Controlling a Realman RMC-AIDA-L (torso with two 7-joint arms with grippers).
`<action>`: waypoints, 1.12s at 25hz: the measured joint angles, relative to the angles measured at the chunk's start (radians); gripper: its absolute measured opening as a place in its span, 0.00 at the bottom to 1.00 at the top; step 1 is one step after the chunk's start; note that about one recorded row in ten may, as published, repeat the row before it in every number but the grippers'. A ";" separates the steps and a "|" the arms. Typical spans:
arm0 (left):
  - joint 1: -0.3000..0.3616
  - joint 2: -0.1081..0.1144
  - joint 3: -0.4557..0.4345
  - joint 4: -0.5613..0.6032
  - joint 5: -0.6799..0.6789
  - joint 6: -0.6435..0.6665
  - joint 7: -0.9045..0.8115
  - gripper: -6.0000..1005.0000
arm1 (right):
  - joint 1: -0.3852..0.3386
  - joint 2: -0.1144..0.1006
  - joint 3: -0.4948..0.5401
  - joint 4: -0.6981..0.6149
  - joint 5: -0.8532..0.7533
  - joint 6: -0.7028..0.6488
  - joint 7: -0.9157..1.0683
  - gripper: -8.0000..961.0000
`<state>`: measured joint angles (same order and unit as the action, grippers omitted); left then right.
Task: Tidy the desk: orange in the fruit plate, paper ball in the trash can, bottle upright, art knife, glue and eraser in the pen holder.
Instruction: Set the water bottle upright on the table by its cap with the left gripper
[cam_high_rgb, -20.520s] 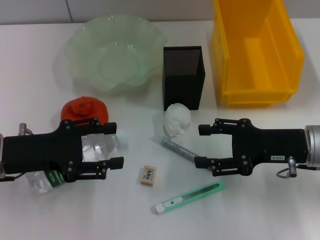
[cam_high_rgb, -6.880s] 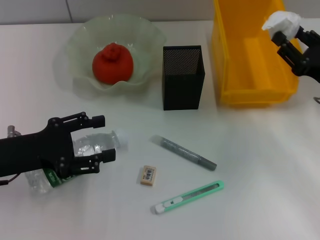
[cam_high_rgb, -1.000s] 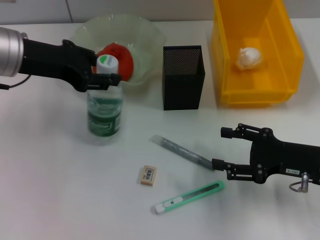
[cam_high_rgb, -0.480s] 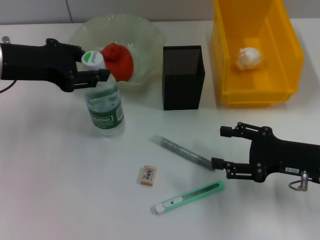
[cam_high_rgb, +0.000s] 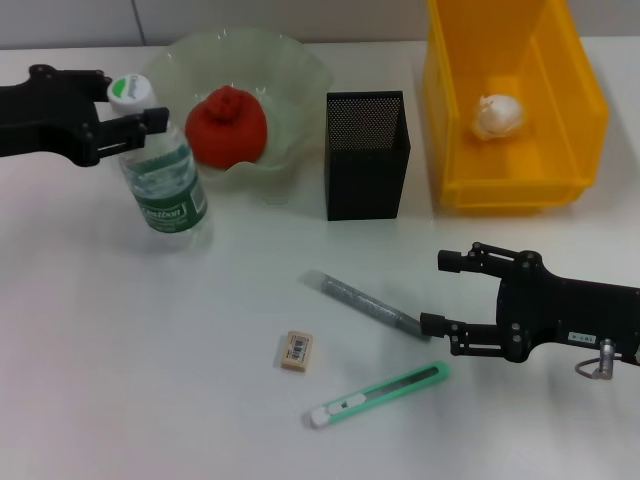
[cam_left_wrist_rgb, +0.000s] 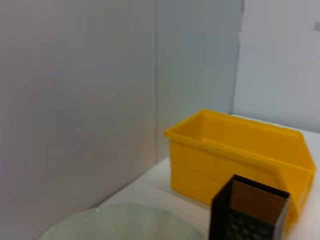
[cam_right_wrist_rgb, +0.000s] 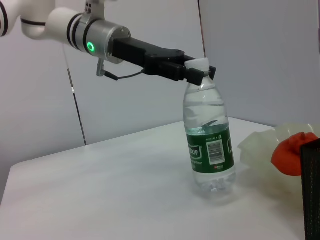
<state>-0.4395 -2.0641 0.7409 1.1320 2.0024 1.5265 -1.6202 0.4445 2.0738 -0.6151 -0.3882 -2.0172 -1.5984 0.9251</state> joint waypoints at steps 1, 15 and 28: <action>0.000 0.000 -0.008 -0.010 -0.001 -0.005 0.006 0.51 | 0.000 0.000 0.000 0.000 0.000 0.000 0.000 0.85; 0.002 0.001 -0.015 -0.050 0.001 -0.072 0.040 0.52 | 0.000 0.002 0.000 0.000 -0.001 0.009 0.005 0.85; 0.003 0.001 -0.014 -0.074 0.003 -0.087 0.050 0.54 | -0.003 0.002 0.000 0.003 0.000 0.011 0.004 0.85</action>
<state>-0.4361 -2.0631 0.7271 1.0579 2.0055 1.4390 -1.5701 0.4417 2.0754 -0.6151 -0.3850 -2.0176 -1.5875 0.9296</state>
